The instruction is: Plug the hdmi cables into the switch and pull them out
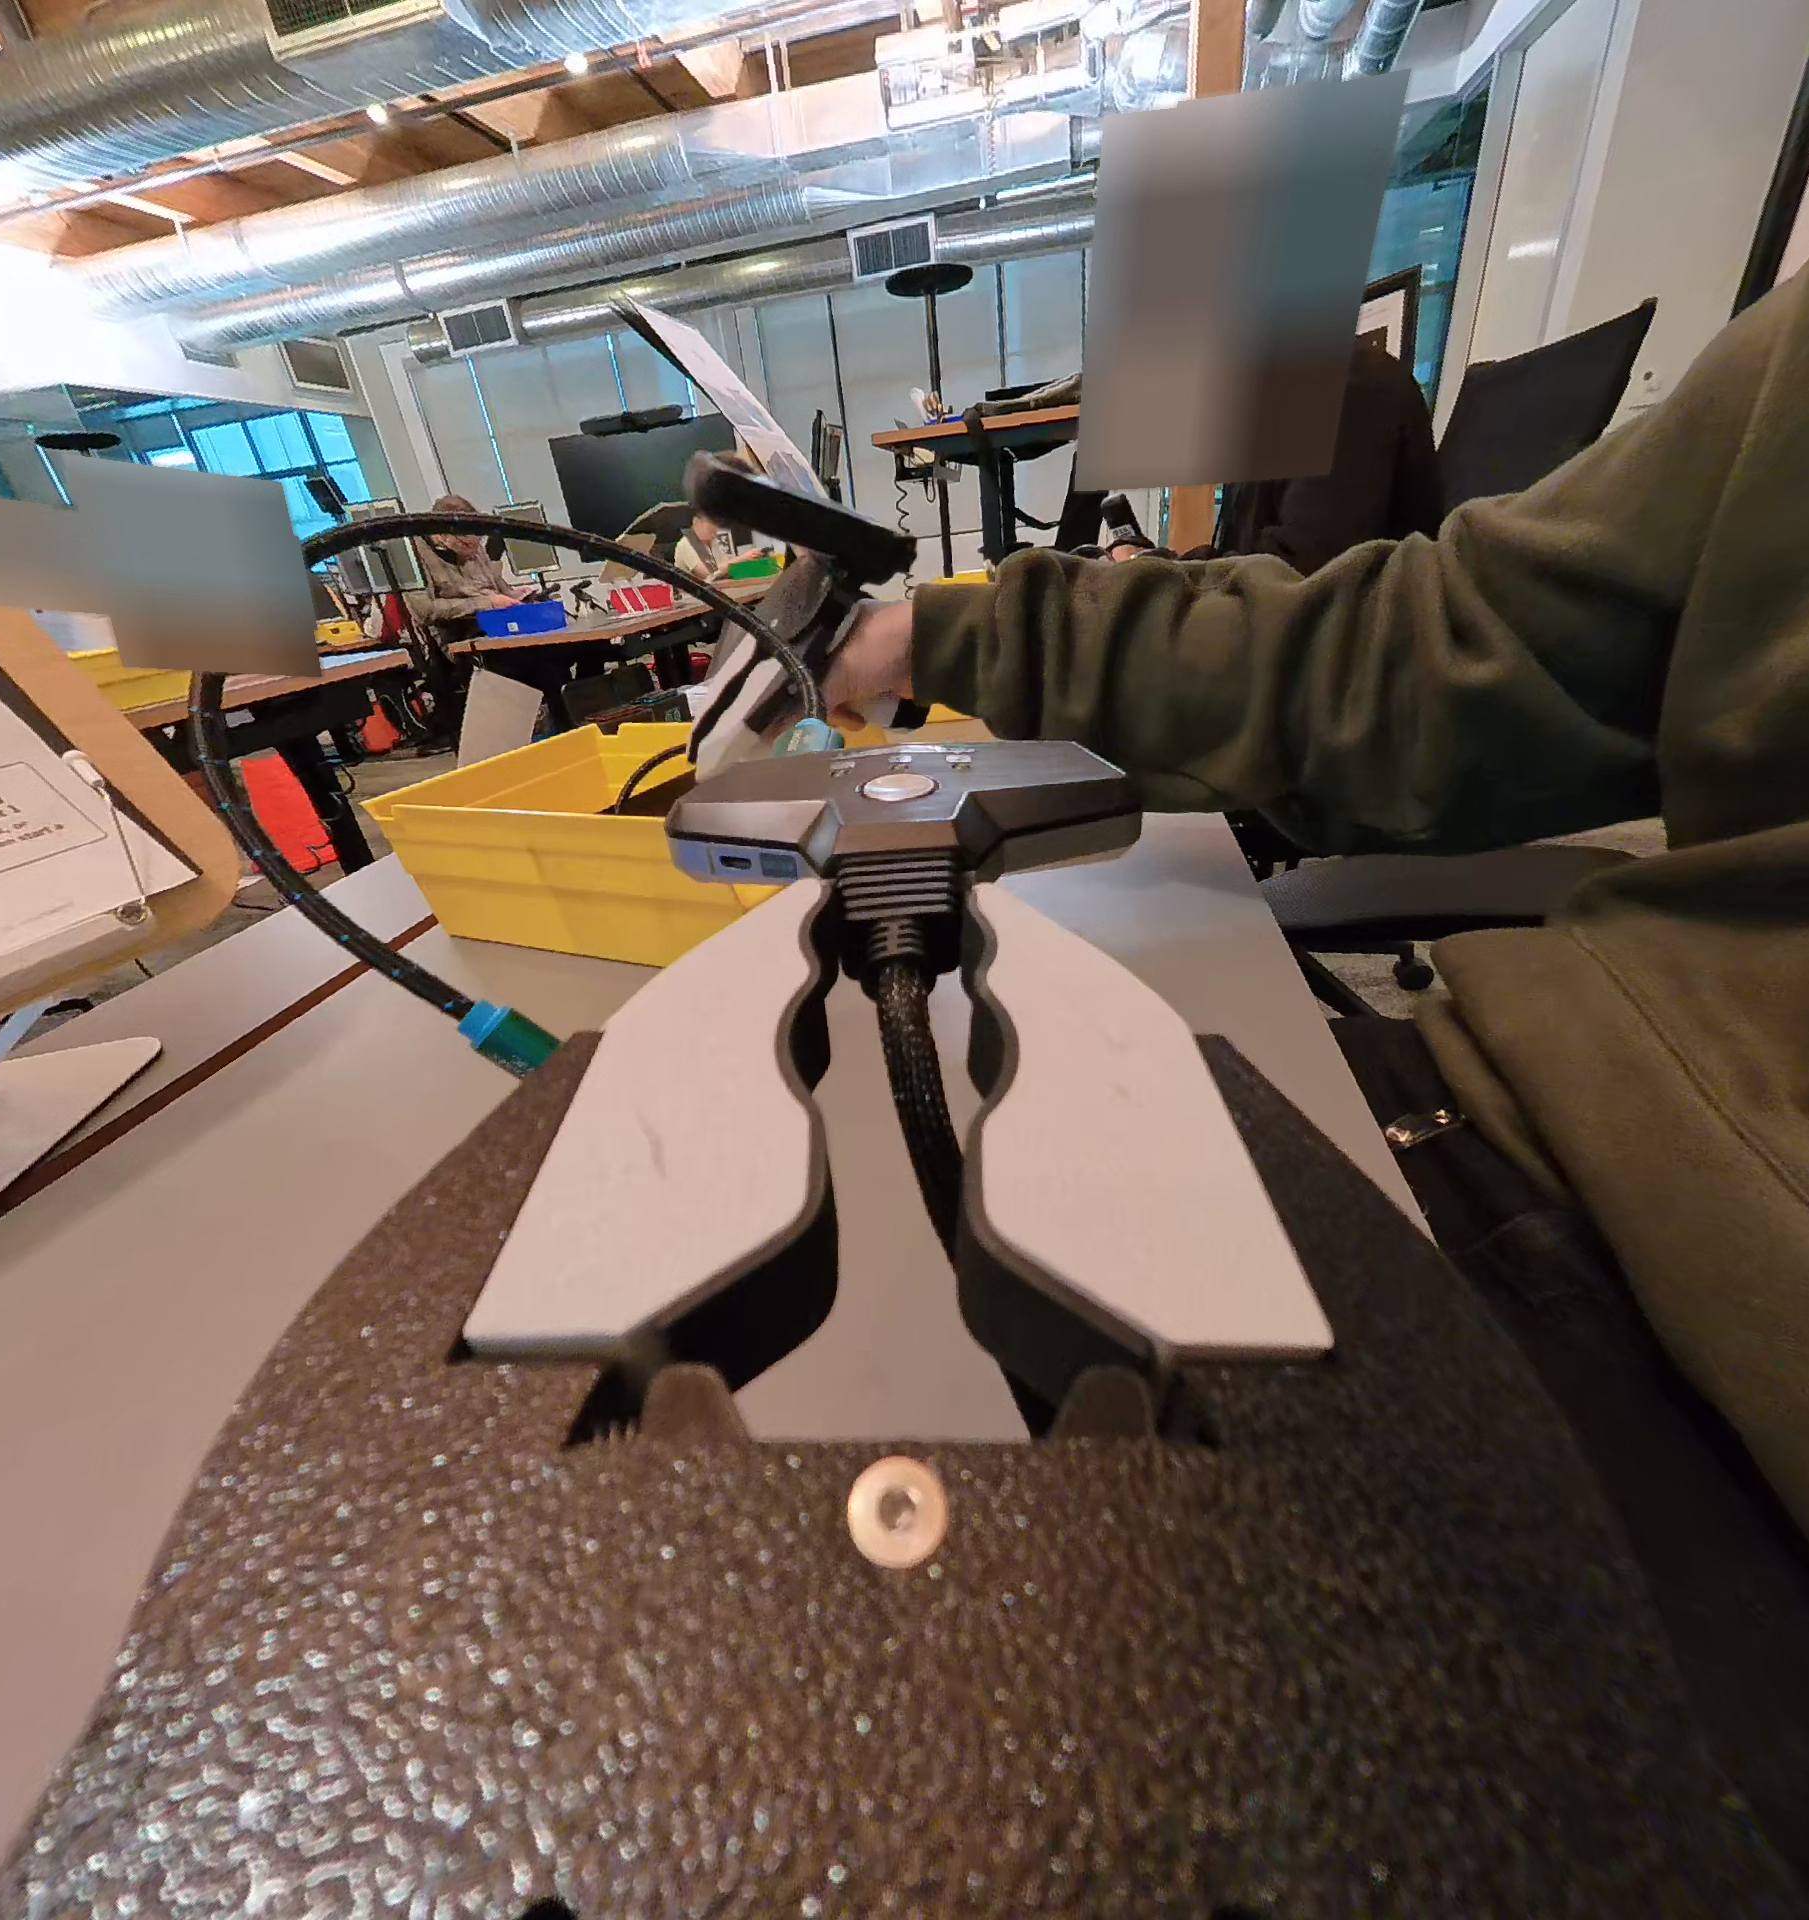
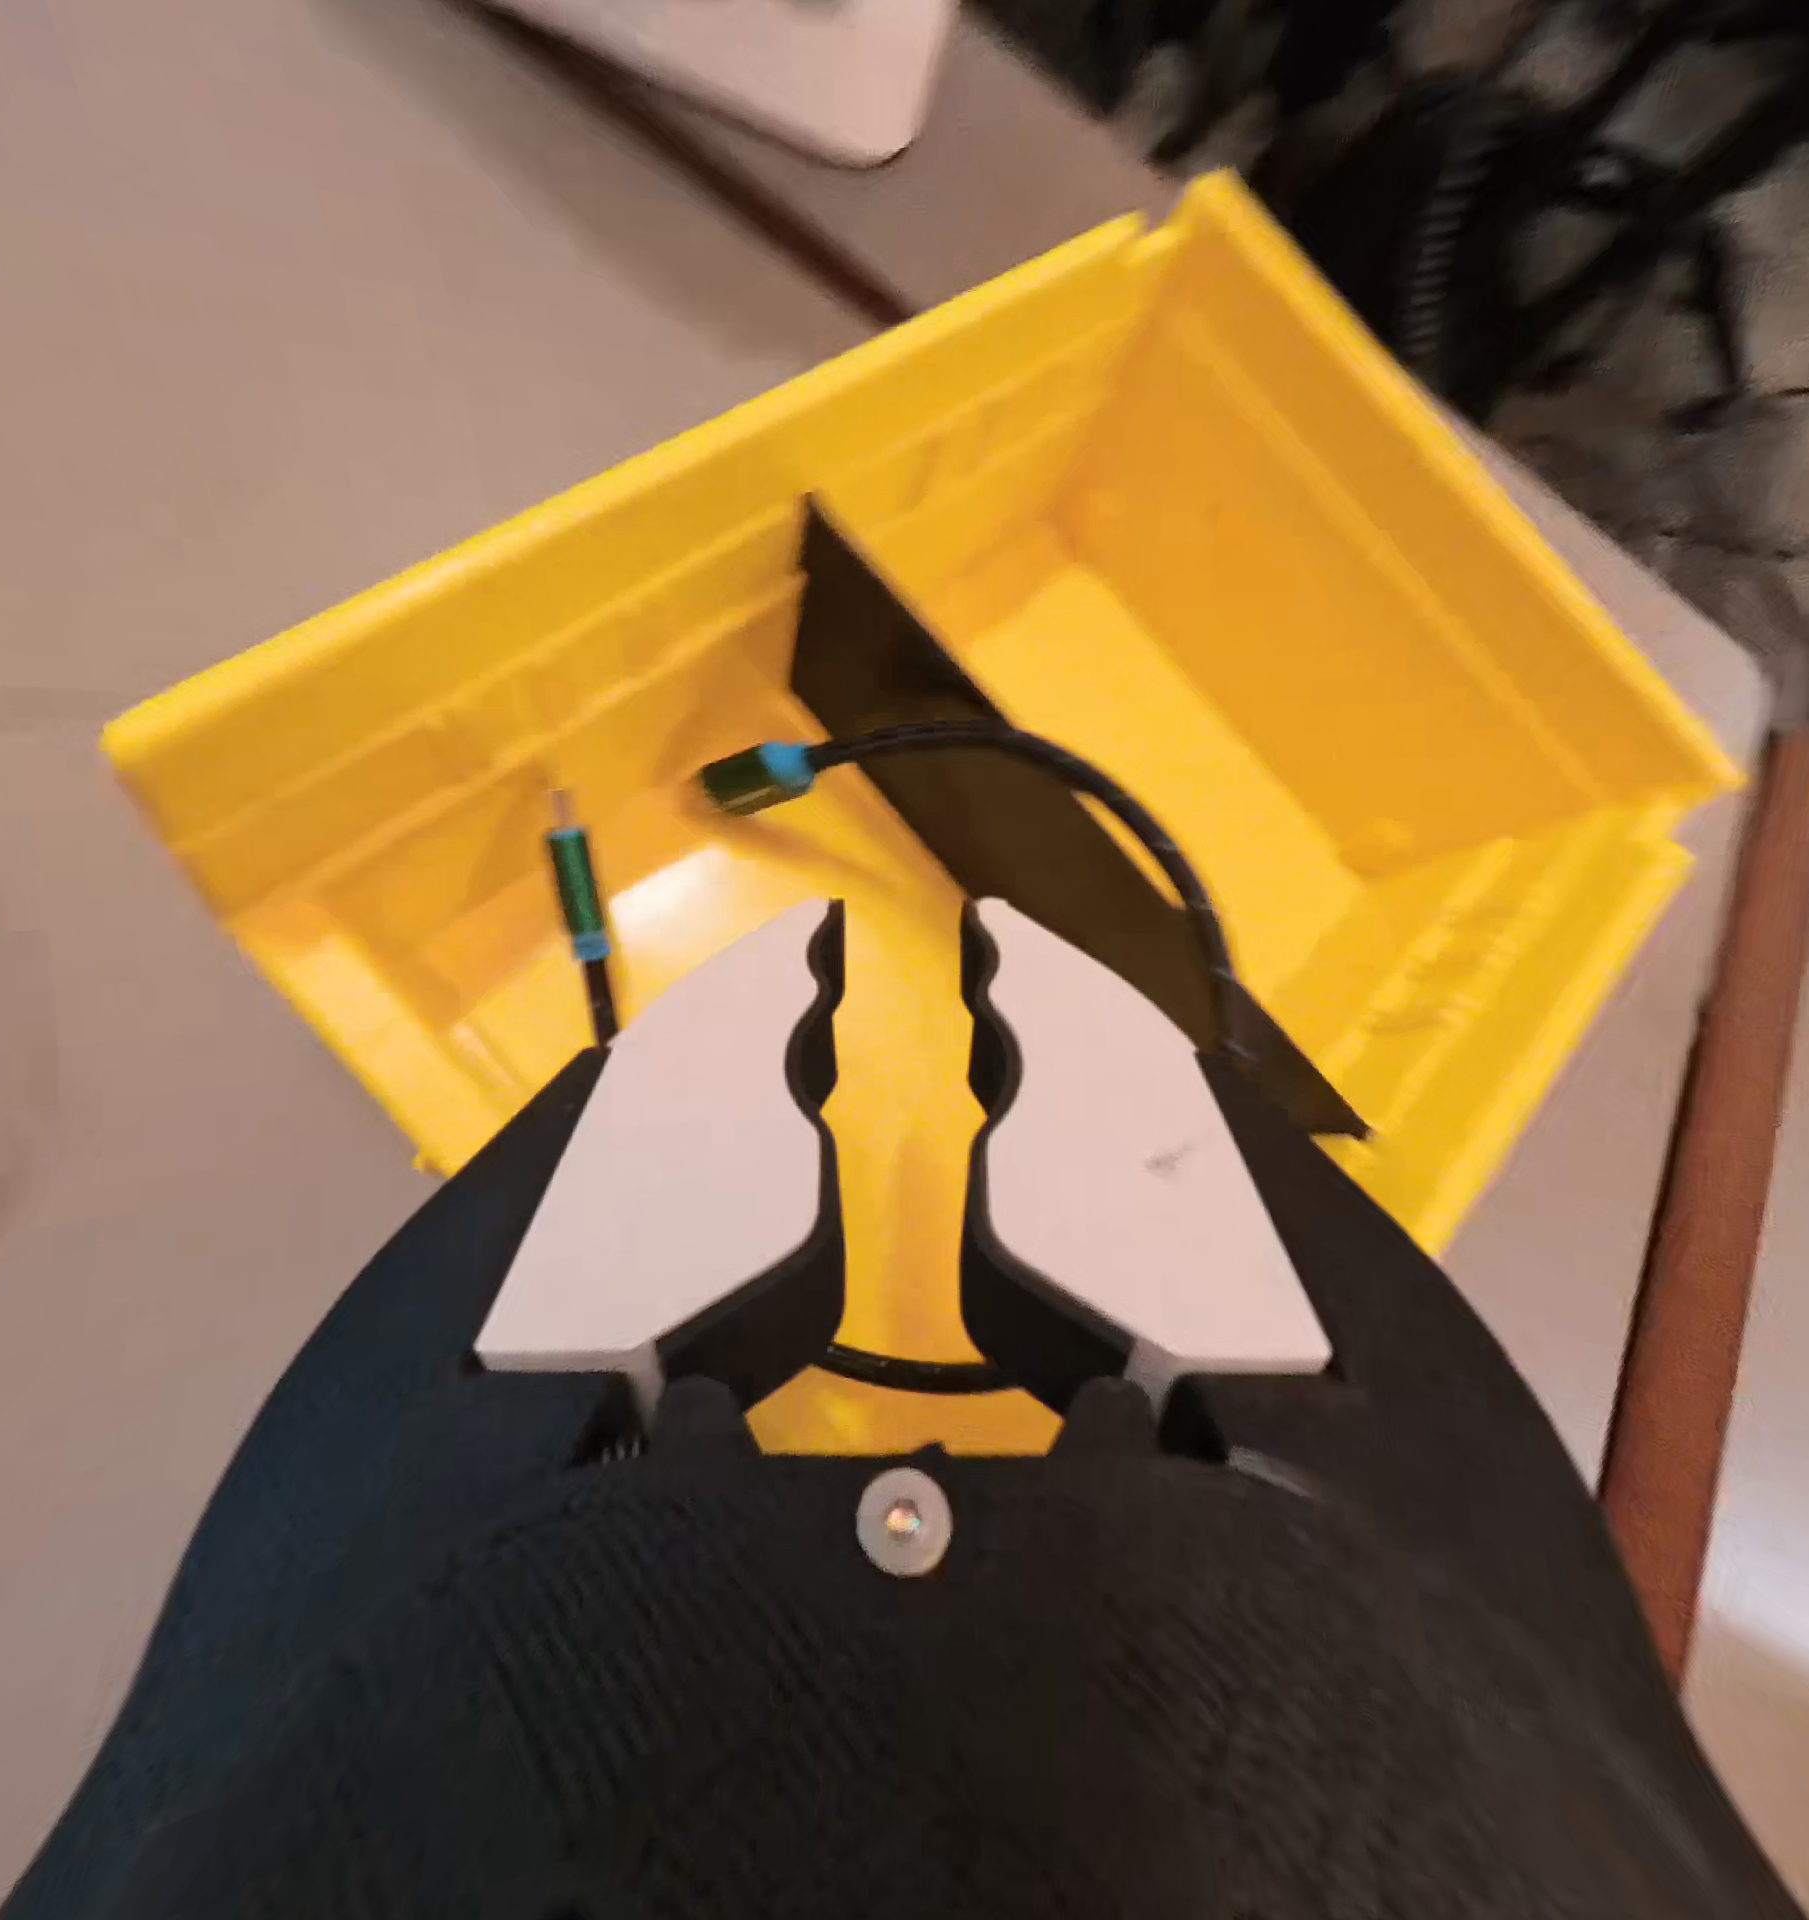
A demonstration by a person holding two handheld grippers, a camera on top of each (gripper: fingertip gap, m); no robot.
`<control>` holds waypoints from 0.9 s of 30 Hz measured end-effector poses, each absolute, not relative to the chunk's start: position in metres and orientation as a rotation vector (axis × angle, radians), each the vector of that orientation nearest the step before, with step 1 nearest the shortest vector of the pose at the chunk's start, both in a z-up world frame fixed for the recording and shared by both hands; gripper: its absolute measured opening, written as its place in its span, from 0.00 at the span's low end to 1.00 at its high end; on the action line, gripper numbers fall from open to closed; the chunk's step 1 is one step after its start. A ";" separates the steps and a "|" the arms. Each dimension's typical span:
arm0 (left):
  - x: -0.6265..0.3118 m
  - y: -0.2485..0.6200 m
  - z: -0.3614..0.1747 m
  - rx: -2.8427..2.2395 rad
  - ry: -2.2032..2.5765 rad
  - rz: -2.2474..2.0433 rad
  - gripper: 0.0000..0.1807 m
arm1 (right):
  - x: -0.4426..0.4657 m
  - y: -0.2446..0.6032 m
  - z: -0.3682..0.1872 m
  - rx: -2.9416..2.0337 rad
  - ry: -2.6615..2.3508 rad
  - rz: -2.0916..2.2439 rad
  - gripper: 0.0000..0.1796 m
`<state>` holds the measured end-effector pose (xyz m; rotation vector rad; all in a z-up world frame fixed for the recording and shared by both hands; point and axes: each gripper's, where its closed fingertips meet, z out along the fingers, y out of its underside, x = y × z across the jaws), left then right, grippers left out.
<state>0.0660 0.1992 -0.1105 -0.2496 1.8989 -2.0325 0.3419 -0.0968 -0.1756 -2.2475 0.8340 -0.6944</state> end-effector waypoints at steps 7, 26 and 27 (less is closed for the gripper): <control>0.066 0.199 -0.110 -0.242 1.894 -2.023 0.12 | 0.302 -0.083 -0.117 -1.804 0.786 -0.575 0.14; 0.050 0.154 -0.152 -0.001 2.125 -1.936 0.12 | 0.092 0.095 -0.148 -2.007 -0.066 -0.093 0.18; 0.050 0.154 -0.151 -0.002 2.116 -1.953 0.12 | 0.091 0.095 -0.147 -1.979 -0.069 -0.066 0.16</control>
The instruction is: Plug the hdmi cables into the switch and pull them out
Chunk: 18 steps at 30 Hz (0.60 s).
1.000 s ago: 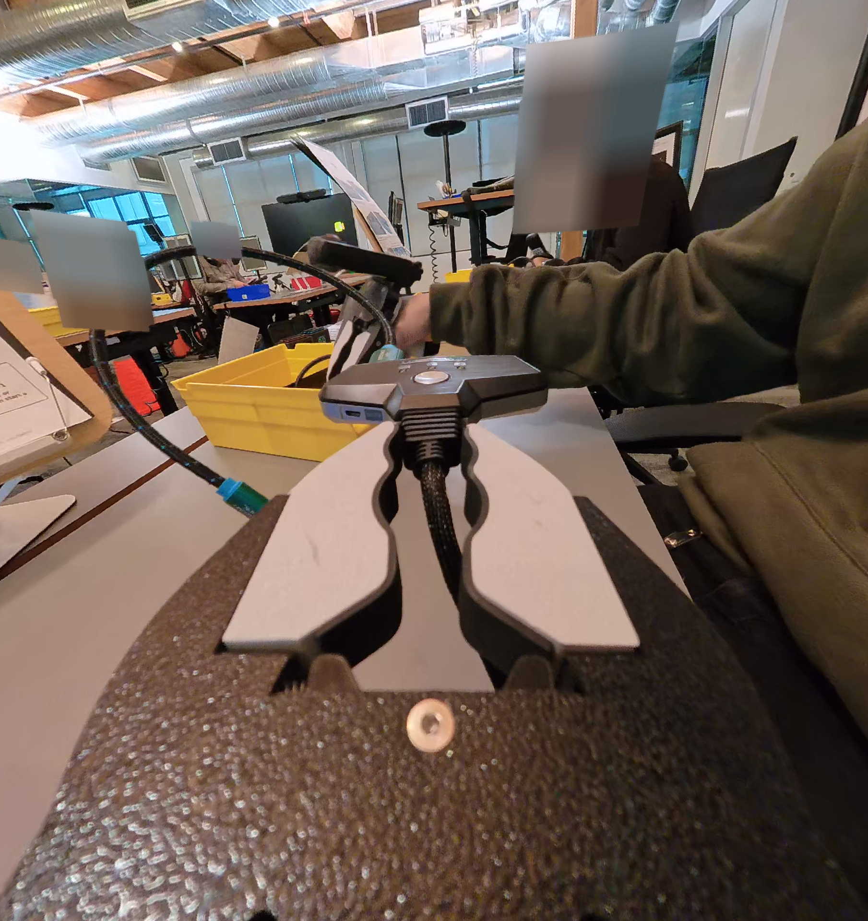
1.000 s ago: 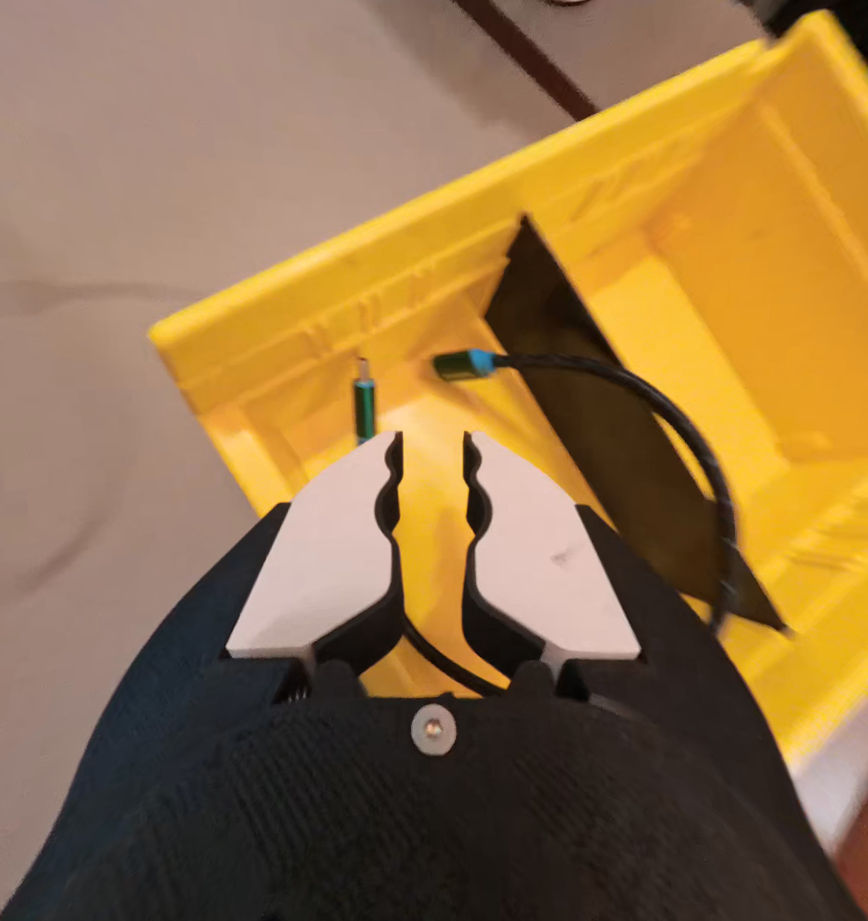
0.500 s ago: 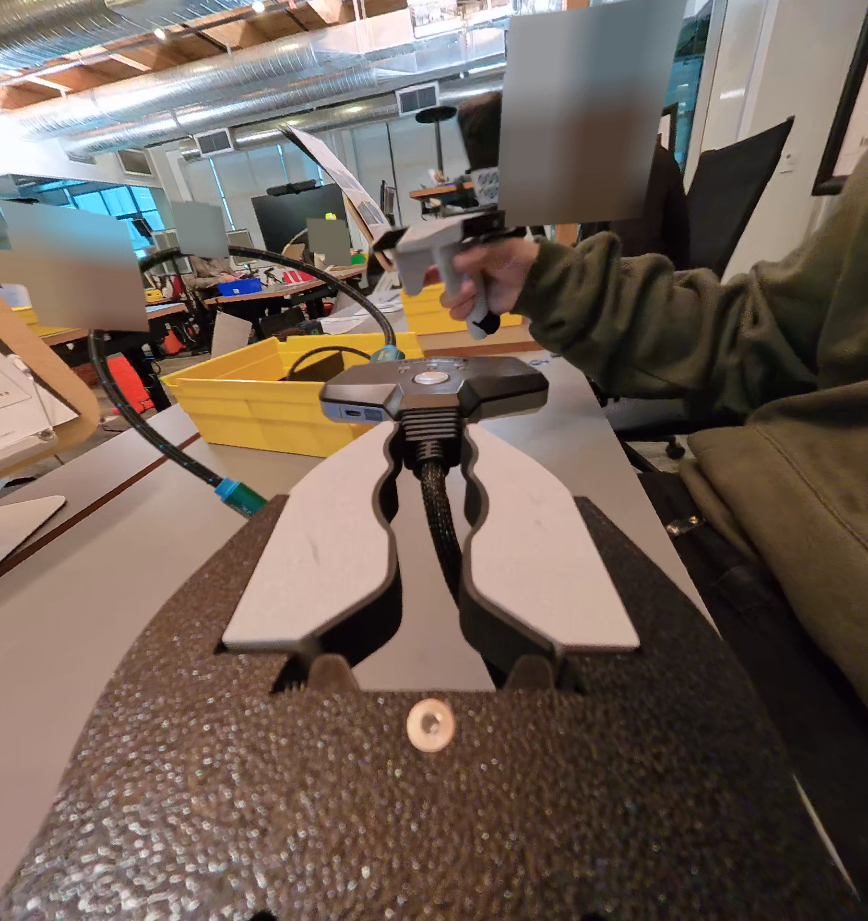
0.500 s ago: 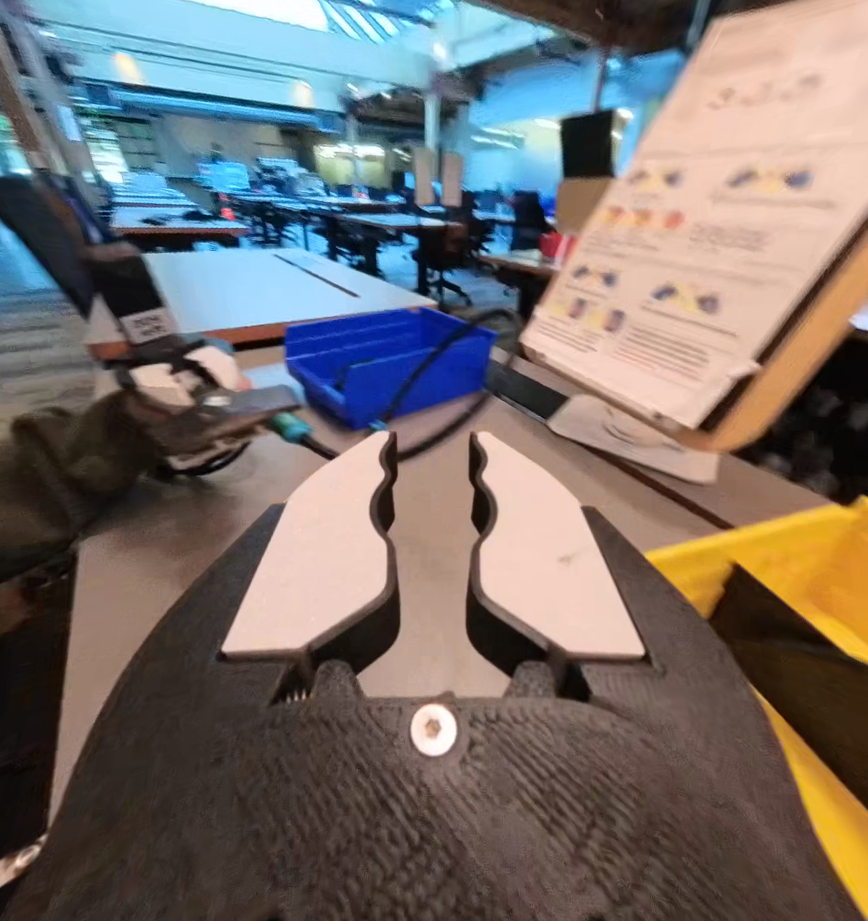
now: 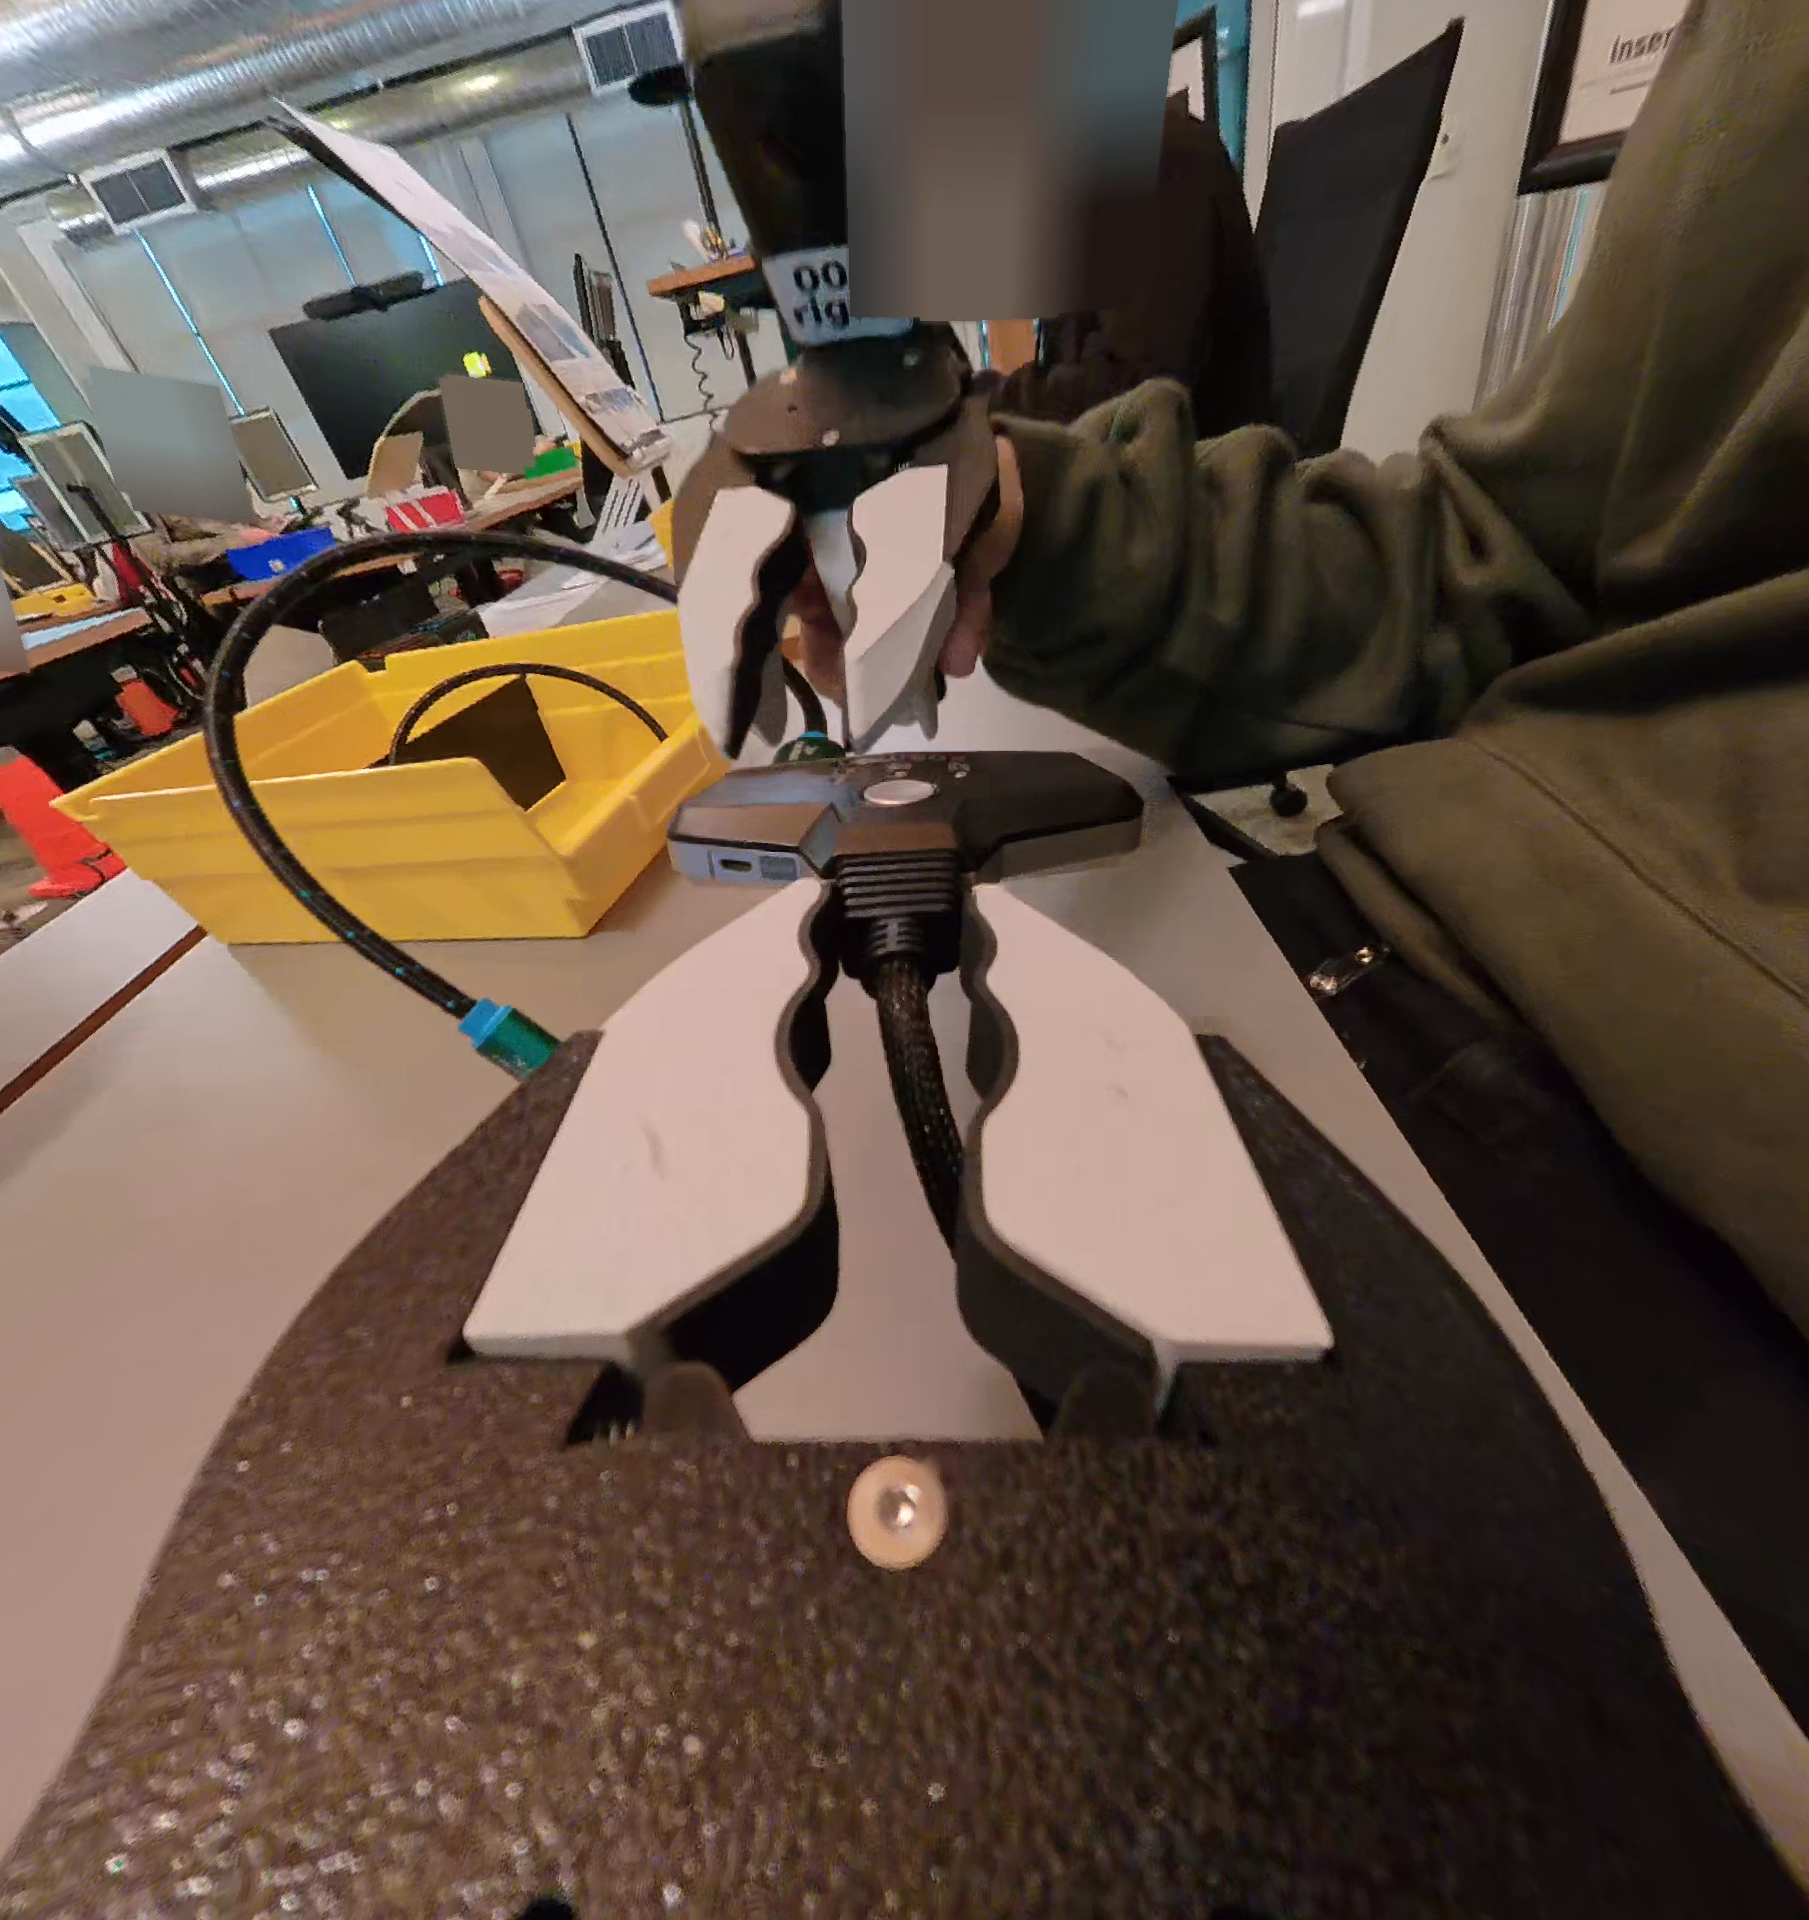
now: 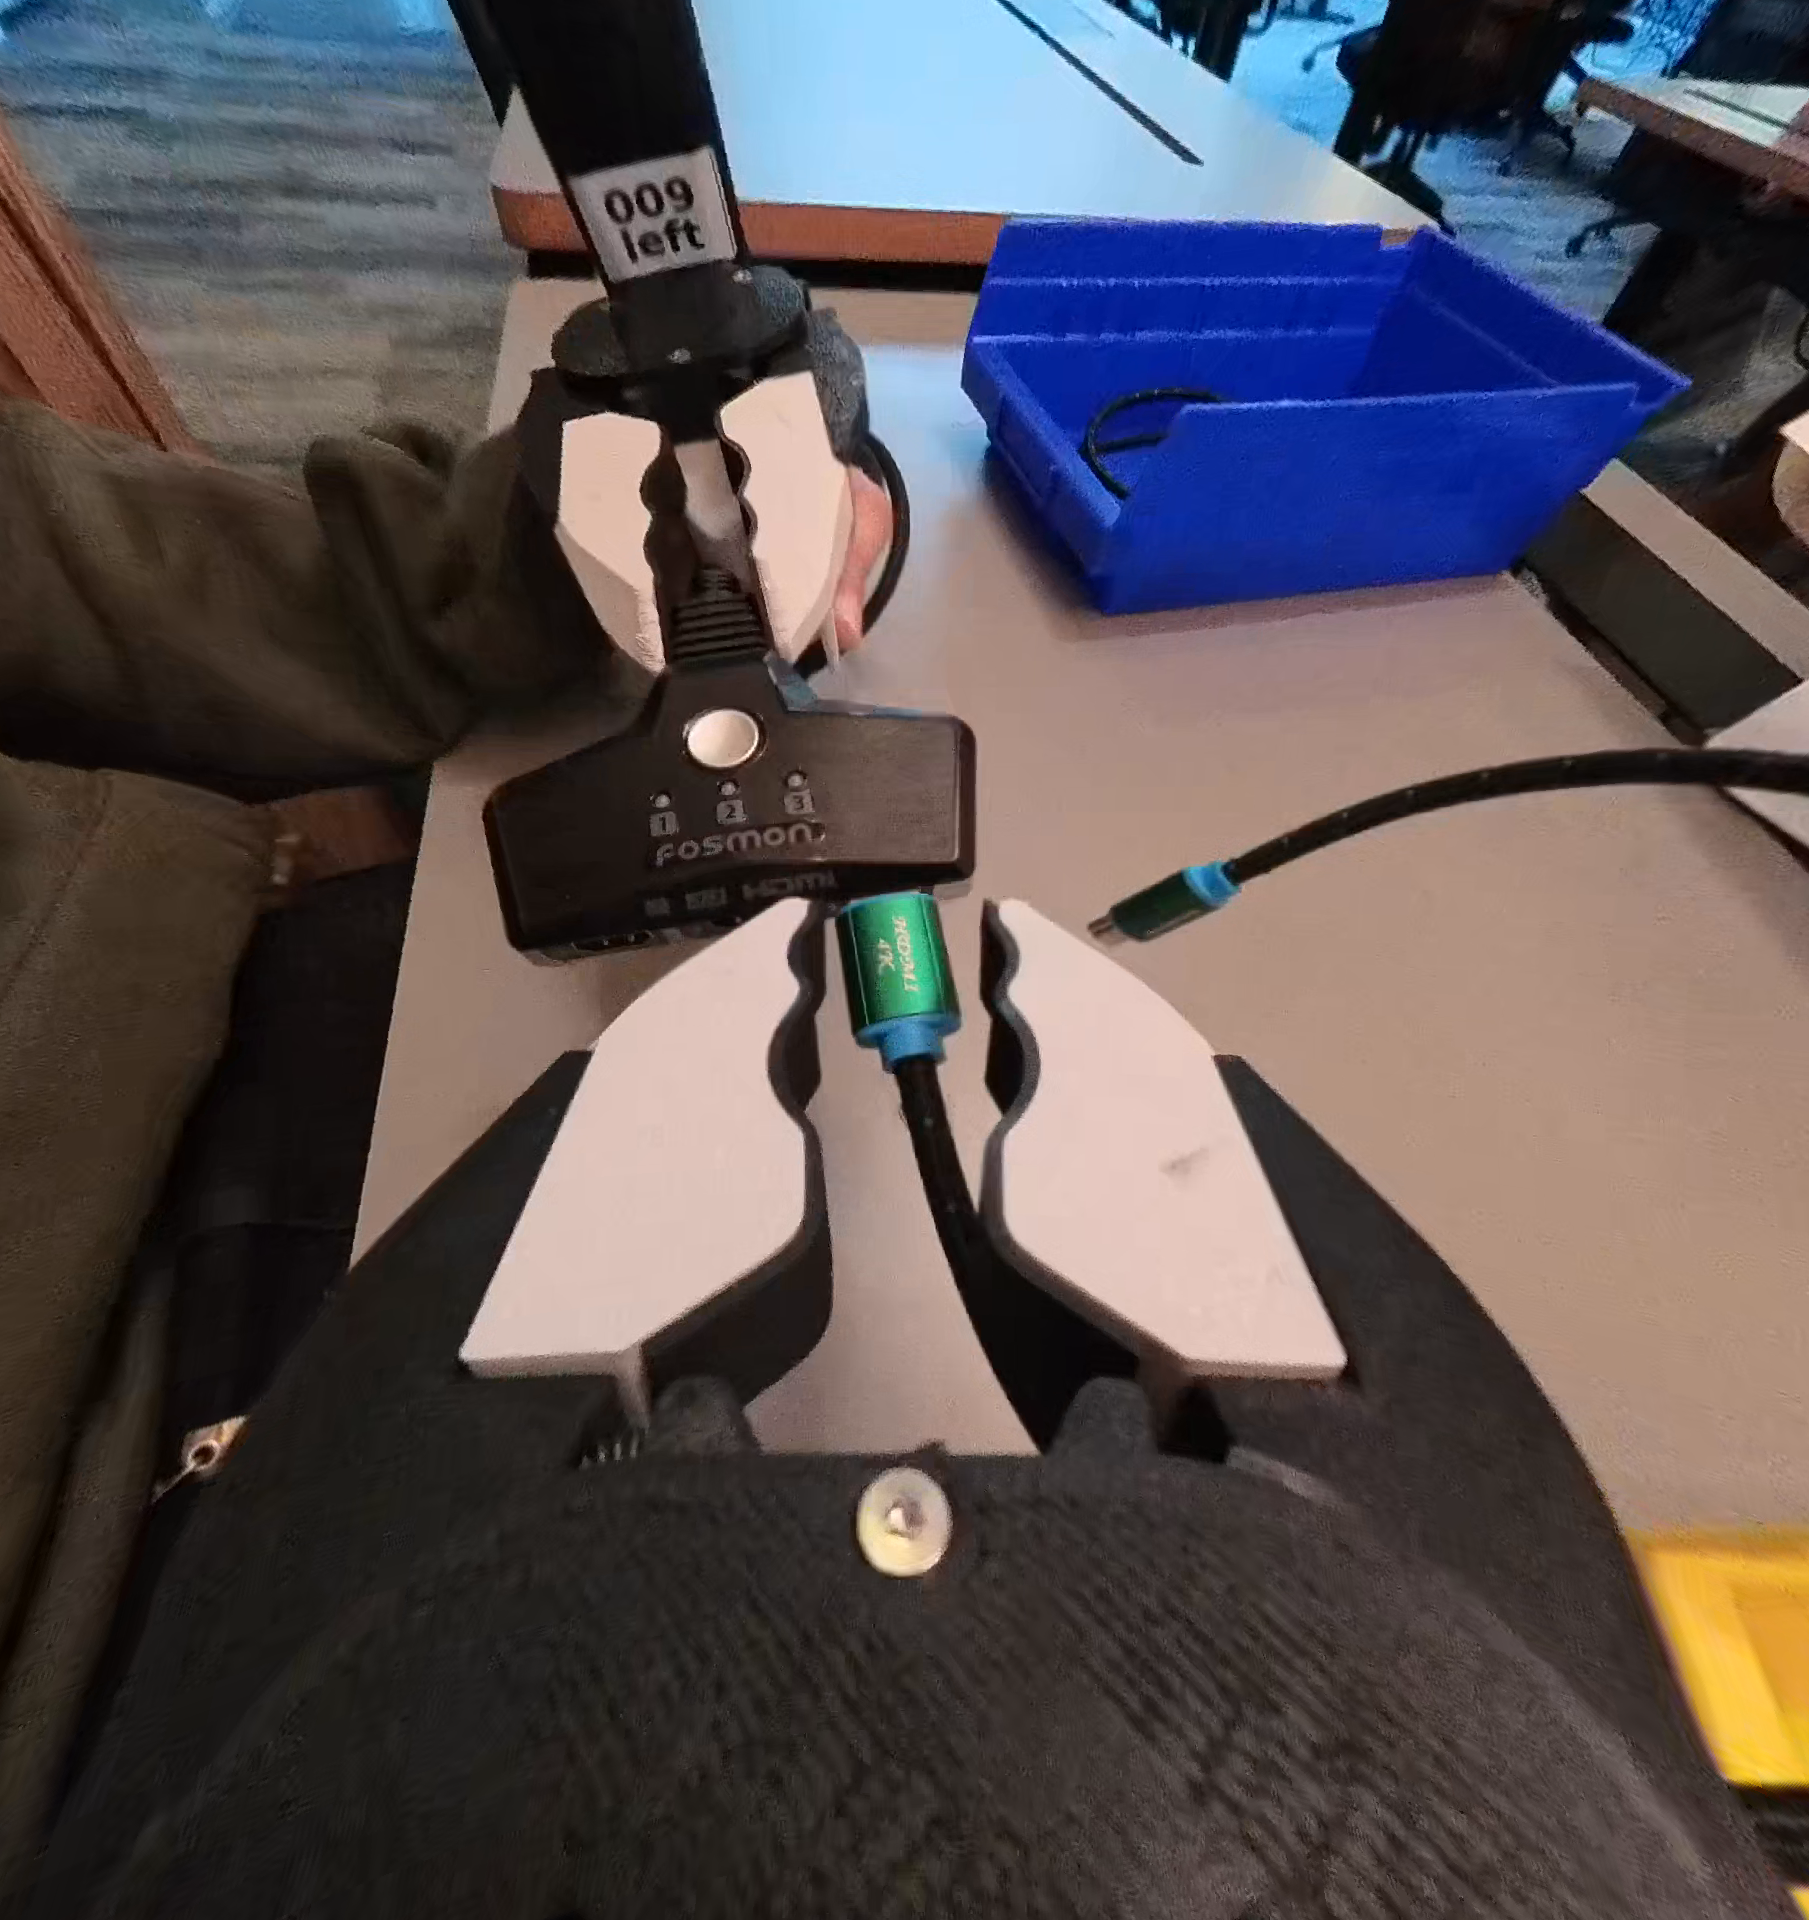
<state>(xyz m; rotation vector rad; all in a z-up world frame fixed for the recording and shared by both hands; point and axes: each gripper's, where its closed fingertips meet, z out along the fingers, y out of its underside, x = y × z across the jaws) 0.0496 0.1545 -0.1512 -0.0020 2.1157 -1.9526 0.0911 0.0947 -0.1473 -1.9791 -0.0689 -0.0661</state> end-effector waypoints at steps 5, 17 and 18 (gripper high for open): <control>0.051 0.156 -0.148 -0.014 2.083 -2.003 0.12 | 0.095 0.094 -0.154 -1.969 -0.095 -0.069 0.14; 0.049 0.153 -0.152 0.010 2.091 -2.035 0.12 | 0.089 0.095 -0.165 -1.963 -0.128 -0.012 0.12; 0.049 0.153 -0.152 0.010 2.091 -2.034 0.12 | 0.089 0.096 -0.163 -1.949 -0.127 -0.012 0.12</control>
